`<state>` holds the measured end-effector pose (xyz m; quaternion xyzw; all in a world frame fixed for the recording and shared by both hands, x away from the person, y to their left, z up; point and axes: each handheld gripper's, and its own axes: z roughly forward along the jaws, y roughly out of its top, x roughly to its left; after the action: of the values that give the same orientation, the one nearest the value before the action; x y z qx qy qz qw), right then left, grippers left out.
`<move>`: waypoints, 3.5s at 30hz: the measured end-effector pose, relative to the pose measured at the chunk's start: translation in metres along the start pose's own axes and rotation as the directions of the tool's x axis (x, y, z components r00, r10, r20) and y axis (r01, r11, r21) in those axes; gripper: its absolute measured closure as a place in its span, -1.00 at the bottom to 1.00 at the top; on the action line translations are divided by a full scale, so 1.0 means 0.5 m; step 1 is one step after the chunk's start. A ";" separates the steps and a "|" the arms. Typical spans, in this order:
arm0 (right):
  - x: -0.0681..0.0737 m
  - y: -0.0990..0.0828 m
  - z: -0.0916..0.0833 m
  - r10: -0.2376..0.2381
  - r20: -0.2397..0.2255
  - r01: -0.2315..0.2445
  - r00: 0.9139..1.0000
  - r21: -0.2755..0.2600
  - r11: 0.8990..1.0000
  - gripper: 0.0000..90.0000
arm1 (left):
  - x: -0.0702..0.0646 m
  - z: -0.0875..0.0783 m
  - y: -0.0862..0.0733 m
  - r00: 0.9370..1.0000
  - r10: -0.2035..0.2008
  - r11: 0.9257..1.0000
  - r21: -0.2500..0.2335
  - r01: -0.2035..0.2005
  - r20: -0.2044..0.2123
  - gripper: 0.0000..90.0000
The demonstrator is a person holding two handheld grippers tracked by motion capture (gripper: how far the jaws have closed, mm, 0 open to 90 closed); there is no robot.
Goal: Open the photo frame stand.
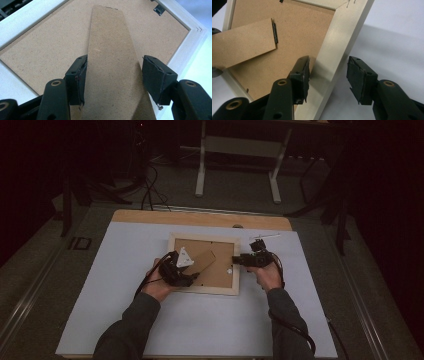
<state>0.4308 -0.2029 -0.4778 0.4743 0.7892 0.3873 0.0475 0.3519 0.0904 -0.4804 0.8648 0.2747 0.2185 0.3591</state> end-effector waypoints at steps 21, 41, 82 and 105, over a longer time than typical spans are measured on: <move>-0.015 -0.003 -0.003 0.053 -0.096 -0.052 0.994 0.013 0.999 0.26 | -0.006 -0.006 -0.011 1.000 0.027 0.999 -0.044 -0.028 -0.014 -0.09; -0.009 -0.002 -0.006 0.047 -0.087 -0.047 0.995 0.001 0.999 0.28 | 0.024 -0.006 -0.001 0.991 -0.068 0.998 -0.011 0.069 0.112 -0.19; 0.009 -0.001 -0.031 -0.028 -0.035 0.026 0.999 -0.065 0.998 0.30 | 0.049 0.011 0.006 0.958 -0.174 0.983 0.101 0.155 0.229 0.14; 0.026 0.001 -0.058 -0.086 0.035 0.091 0.996 -0.163 0.982 0.35 | 0.045 0.019 0.026 0.980 -0.125 0.990 0.090 0.113 0.152 0.20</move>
<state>0.4112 -0.2090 -0.4533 0.4385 0.7741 0.4420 0.1144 0.3784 0.0922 -0.4731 0.8751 0.3053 0.1164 0.3570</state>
